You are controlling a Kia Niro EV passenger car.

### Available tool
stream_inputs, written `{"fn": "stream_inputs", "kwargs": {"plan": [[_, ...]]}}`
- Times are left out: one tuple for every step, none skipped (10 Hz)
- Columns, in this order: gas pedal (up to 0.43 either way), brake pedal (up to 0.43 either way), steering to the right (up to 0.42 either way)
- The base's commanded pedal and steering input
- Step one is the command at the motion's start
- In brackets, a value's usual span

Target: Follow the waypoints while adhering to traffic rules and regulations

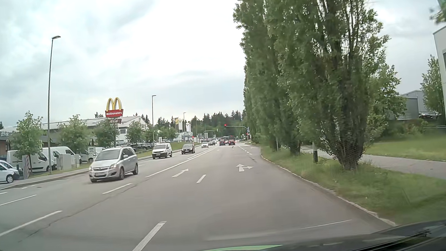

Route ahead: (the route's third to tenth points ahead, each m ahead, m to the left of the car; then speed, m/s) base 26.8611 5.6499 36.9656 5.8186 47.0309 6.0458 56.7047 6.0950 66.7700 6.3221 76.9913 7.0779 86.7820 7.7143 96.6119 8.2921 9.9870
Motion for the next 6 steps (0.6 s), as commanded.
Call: {"fn": "stream_inputs", "kwargs": {"plan": [[0.059,0.000,-0.011],[0.059,0.000,-0.010],[0.047,0.000,-0.011],[0.047,0.000,-0.011],[0.047,0.000,-0.010],[0.047,0.000,-0.010]]}}
